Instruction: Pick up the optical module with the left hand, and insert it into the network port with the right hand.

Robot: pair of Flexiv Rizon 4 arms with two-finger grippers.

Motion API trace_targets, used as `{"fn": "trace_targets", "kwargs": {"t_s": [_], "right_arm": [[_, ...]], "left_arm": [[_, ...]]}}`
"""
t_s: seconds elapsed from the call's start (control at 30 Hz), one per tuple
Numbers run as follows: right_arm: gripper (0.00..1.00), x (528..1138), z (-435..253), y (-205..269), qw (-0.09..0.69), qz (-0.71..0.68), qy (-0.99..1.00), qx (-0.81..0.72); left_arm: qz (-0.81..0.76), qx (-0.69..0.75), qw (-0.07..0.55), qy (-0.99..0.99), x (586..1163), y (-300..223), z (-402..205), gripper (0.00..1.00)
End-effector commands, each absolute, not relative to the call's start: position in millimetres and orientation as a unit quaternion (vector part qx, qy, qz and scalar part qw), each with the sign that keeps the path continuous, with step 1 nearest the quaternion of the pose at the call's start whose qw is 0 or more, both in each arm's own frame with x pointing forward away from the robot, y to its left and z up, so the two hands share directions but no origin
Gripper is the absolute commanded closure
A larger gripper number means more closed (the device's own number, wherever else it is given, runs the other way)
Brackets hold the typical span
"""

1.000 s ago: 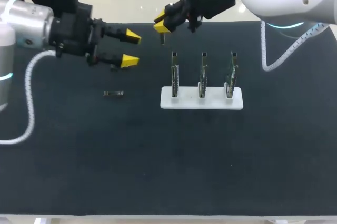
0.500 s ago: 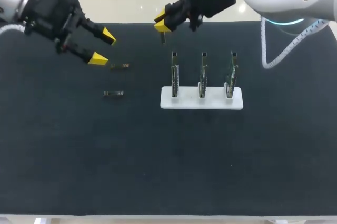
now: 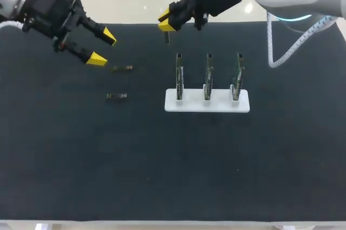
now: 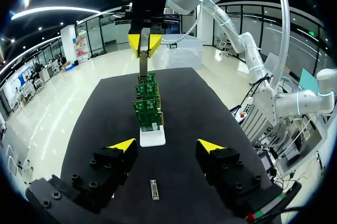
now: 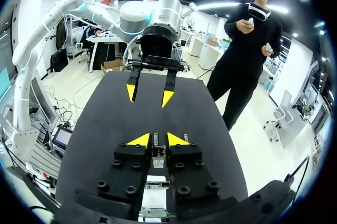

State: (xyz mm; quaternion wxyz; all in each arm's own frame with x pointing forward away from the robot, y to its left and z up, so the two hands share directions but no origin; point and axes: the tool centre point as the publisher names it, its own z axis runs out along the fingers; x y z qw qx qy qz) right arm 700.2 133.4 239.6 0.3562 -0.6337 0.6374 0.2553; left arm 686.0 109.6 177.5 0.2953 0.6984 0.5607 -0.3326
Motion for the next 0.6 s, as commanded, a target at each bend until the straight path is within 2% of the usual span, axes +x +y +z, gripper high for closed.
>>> {"fn": "trace_targets", "kwargs": {"t_s": [0.03,0.6], "right_arm": [[1.00,701.3,239.1,133.6,0.356,0.257,0.636,-0.634],[1.00,702.5,236.9,129.3,0.356,0.261,0.641,-0.628]], "left_arm": [[-0.340,0.698,0.306,0.551,686.8,111.0,178.8,0.00],[-0.340,0.698,0.306,0.551,686.8,111.0,178.8,0.00]]}}
